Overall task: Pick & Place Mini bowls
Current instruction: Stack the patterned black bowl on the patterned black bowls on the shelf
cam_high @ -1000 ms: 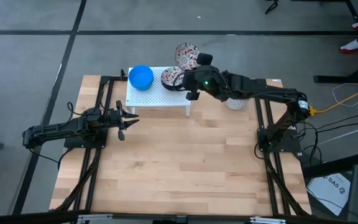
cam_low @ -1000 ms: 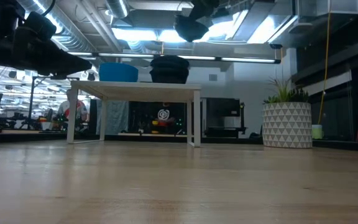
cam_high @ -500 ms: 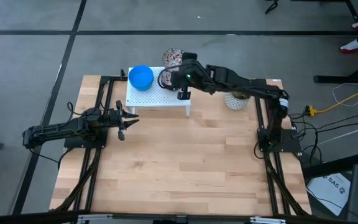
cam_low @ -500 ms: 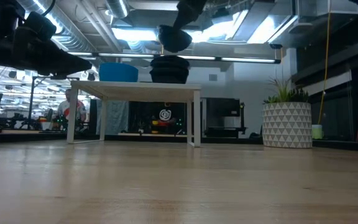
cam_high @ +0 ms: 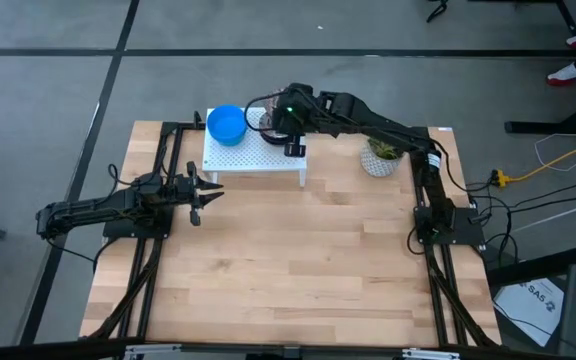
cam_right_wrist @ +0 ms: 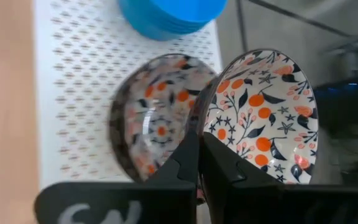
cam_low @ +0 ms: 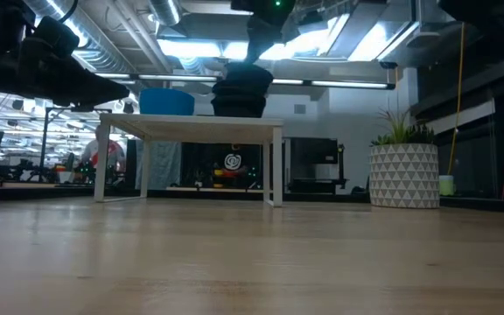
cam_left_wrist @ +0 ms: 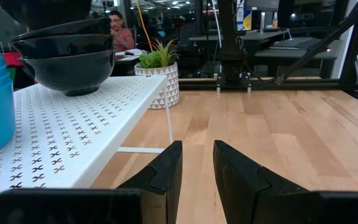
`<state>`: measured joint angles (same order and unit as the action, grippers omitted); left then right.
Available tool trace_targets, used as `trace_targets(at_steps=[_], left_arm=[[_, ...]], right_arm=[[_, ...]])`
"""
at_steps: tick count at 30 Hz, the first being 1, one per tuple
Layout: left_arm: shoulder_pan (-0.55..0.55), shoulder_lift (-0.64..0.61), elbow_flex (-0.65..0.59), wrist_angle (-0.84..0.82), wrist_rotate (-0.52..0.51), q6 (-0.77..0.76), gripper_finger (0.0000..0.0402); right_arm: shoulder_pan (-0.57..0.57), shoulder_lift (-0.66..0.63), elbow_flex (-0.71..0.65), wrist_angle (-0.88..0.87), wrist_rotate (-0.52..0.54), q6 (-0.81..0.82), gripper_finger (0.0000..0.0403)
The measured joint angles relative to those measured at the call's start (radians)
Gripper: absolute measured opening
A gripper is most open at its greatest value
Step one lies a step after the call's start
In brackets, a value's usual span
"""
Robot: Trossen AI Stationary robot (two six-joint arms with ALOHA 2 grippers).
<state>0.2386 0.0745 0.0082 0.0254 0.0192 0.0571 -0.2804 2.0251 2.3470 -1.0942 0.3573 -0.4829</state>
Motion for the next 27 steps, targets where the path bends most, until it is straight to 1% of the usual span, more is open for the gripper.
trace_targets(at_steps=[4, 9, 12, 19, 27], left_arm=[[0.000, 0.000, 0.000, 0.000, 0.000, 0.000, 0.0086], [0.000, 0.000, 0.000, 0.000, 0.000, 0.000, 0.0086], [0.000, 0.000, 0.000, 0.000, 0.000, 0.000, 0.0086], [0.000, 0.000, 0.000, 0.000, 0.000, 0.000, 0.0086], [0.000, 0.000, 0.000, 0.000, 0.000, 0.000, 0.0086]], right_arm=[[-0.004, 0.000, 0.000, -0.032, -0.068, 0.023, 0.0010], [-0.004, -0.001, 0.000, -0.058, -0.089, 0.032, 0.0010], [-0.005, -0.002, -0.011, -0.048, -0.148, 0.033, 0.0010], [-0.004, 0.012, -0.013, -0.047, -0.150, 0.034, 0.0014], [-0.002, 0.068, -0.013, -0.041, -0.129, 0.021, 0.0055]])
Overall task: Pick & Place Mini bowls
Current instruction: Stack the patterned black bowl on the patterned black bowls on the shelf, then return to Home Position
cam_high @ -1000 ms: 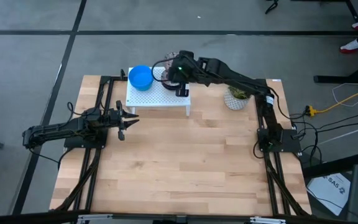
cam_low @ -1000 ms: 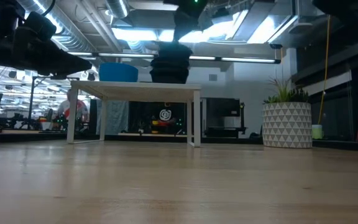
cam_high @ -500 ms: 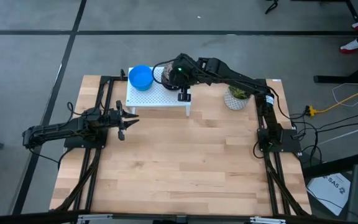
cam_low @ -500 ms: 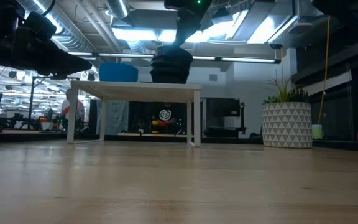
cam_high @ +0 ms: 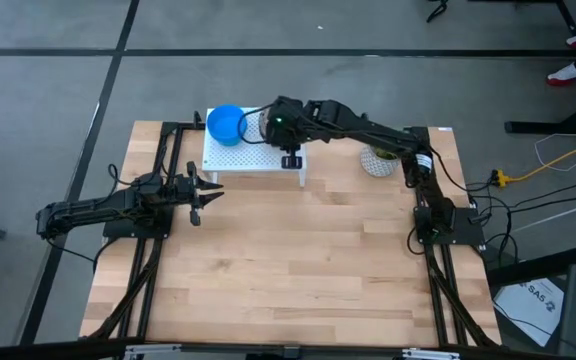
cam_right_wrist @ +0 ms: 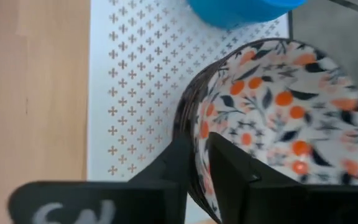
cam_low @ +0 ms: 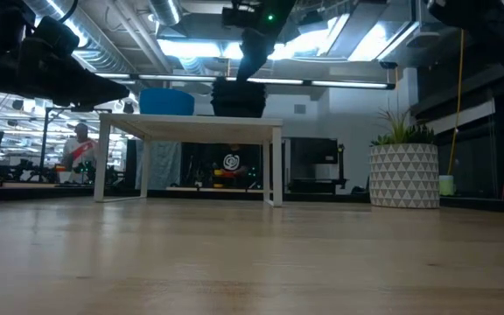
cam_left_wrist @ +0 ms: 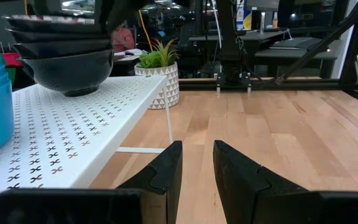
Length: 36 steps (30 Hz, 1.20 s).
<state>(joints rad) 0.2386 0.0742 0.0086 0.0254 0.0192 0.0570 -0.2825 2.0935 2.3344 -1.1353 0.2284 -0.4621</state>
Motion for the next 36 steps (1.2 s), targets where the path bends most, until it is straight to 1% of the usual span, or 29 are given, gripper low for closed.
trace_targets(at_steps=[3, 9, 14, 21, 24, 28, 32, 34, 36], left_arm=[[0.000, 0.000, 0.000, 0.000, 0.000, 0.000, 0.0086], [0.000, 0.000, 0.000, 0.000, 0.000, 0.000, 0.0086], [0.000, 0.000, 0.000, 0.000, 0.000, 0.000, 0.0086], [0.000, 0.000, 0.000, 0.000, 0.000, 0.000, 0.0086], [0.000, 0.000, 0.000, 0.000, 0.000, 0.000, 0.0086], [0.000, 0.000, 0.000, 0.000, 0.000, 0.000, 0.0086], [0.000, 0.000, 0.000, 0.000, 0.000, 0.000, 0.0086], [0.000, 0.000, 0.000, 0.000, 0.000, 0.000, 0.0086], [0.000, 0.000, 0.000, 0.000, 0.000, 0.000, 0.0086]], right_arm=[[0.005, 0.011, 0.000, -0.013, 0.011, -0.040, 0.0077], [0.012, 0.010, 0.021, -0.013, 0.020, -0.044, 0.0130], [0.018, -0.009, 0.021, -0.015, 0.018, -0.058, 0.0160], [0.049, -0.067, 0.021, -0.044, 0.008, -0.046, 0.0180], [0.070, -0.105, 0.021, -0.100, -0.065, -0.014, 0.0181], [0.095, -0.152, 0.021, -0.208, -0.130, 0.092, 0.0181], [0.139, -0.199, -0.045, -0.251, -0.175, 0.170, 0.0181], [0.176, -0.230, -0.122, -0.242, -0.177, 0.198, 0.0181], [0.216, -0.276, -0.234, -0.202, -0.179, 0.229, 0.0181]])
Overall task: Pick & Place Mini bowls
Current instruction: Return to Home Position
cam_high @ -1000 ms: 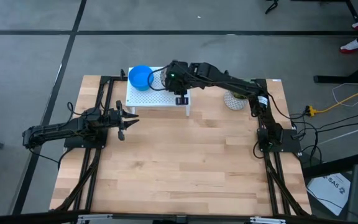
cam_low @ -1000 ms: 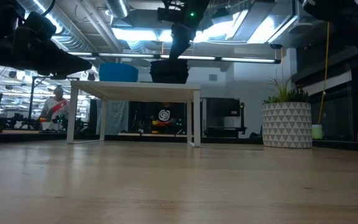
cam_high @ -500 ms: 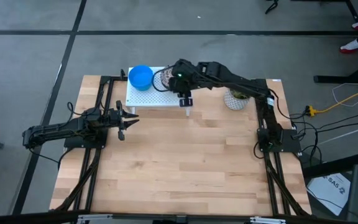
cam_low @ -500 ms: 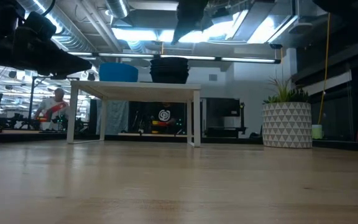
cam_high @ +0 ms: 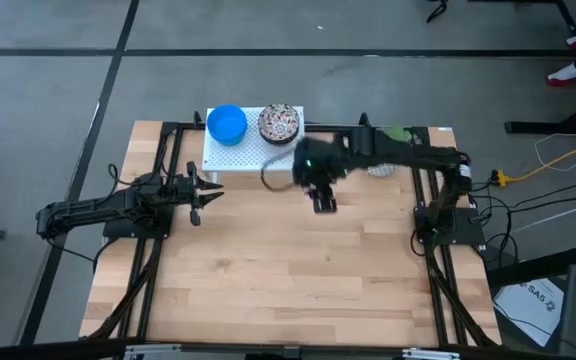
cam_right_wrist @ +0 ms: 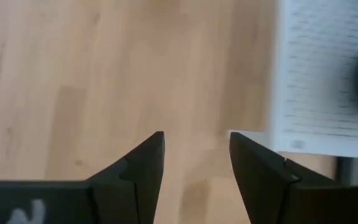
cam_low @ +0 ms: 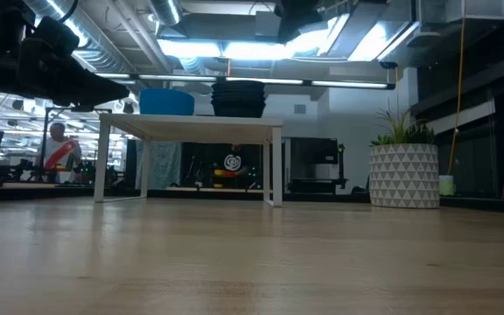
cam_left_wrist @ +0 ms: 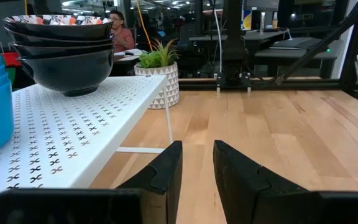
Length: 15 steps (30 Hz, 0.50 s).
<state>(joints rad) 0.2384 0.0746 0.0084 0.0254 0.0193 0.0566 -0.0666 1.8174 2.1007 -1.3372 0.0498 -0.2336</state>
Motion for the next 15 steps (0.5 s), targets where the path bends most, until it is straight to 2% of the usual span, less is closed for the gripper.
trace_targets(at_steps=[3, 8, 12, 15], left_arm=[[0.000, 0.000, 0.000, 0.000, 0.000, 0.000, 0.0086], [0.000, 0.000, 0.000, 0.000, 0.000, 0.000, 0.0086], [0.000, 0.000, 0.000, 0.000, 0.000, 0.000, 0.0086], [0.000, 0.000, 0.000, 0.000, 0.000, 0.000, 0.0086]], right_arm=[[0.067, -0.106, -0.219, 0.136, 0.001, 0.033, 0.0181], [0.191, -0.343, -0.633, 0.484, 0.002, 0.143, 0.0181], [0.293, -0.529, -0.964, 0.868, 0.001, 0.232, 0.0181], [0.358, -0.621, -1.199, 1.178, 0.002, 0.290, 0.0181]])
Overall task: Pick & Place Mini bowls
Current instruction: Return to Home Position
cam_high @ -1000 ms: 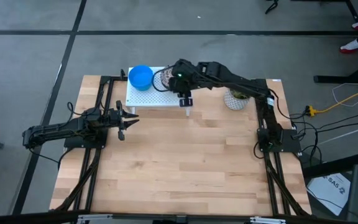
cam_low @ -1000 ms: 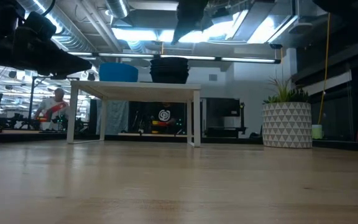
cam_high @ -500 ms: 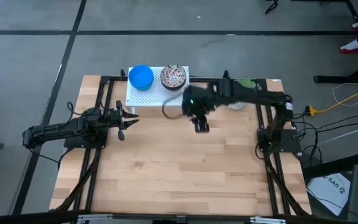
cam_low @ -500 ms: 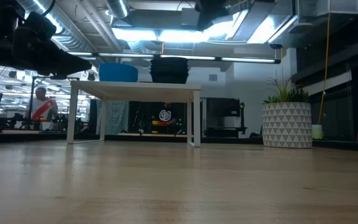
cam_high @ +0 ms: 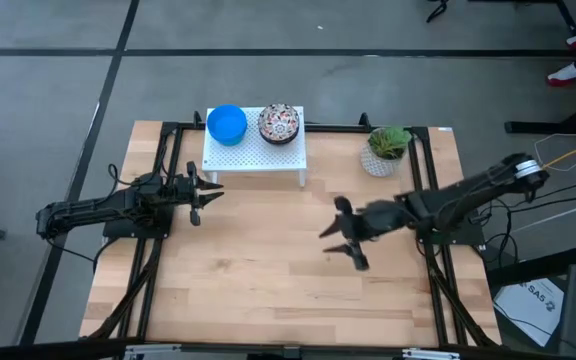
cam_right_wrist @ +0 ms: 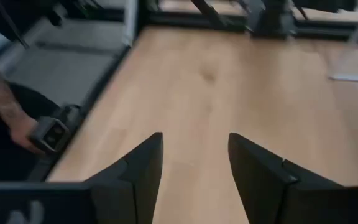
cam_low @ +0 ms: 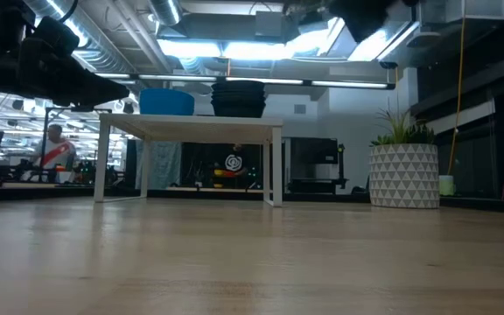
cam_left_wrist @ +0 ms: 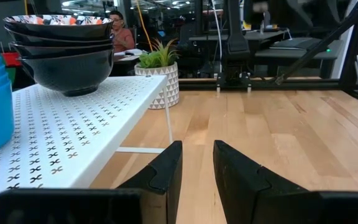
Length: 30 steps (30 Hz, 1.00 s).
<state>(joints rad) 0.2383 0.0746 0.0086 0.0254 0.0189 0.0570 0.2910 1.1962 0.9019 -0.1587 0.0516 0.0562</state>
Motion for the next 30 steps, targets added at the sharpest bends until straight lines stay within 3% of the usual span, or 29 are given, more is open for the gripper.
trace_targets(at_steps=[8, 20, 24, 30], left_arm=[[0.000, 0.000, 0.000, 0.000, 0.000, 0.000, 0.0086], [0.000, 0.000, 0.000, 0.000, 0.000, 0.000, 0.0086], [0.000, 0.000, 0.000, -0.001, 0.000, 0.000, 0.0086], [0.000, 0.001, 0.000, -0.002, 0.000, 0.000, 0.0086]], right_arm=[[0.118, -0.066, -0.481, 0.655, 0.059, 0.090, 0.0181], [0.140, -0.068, -0.898, 1.290, 0.063, 0.101, 0.0181], [0.132, -0.103, -0.896, 1.231, 0.053, 0.031, 0.0181], [0.091, -0.259, -0.897, 0.963, 0.111, -0.110, 0.0181]])
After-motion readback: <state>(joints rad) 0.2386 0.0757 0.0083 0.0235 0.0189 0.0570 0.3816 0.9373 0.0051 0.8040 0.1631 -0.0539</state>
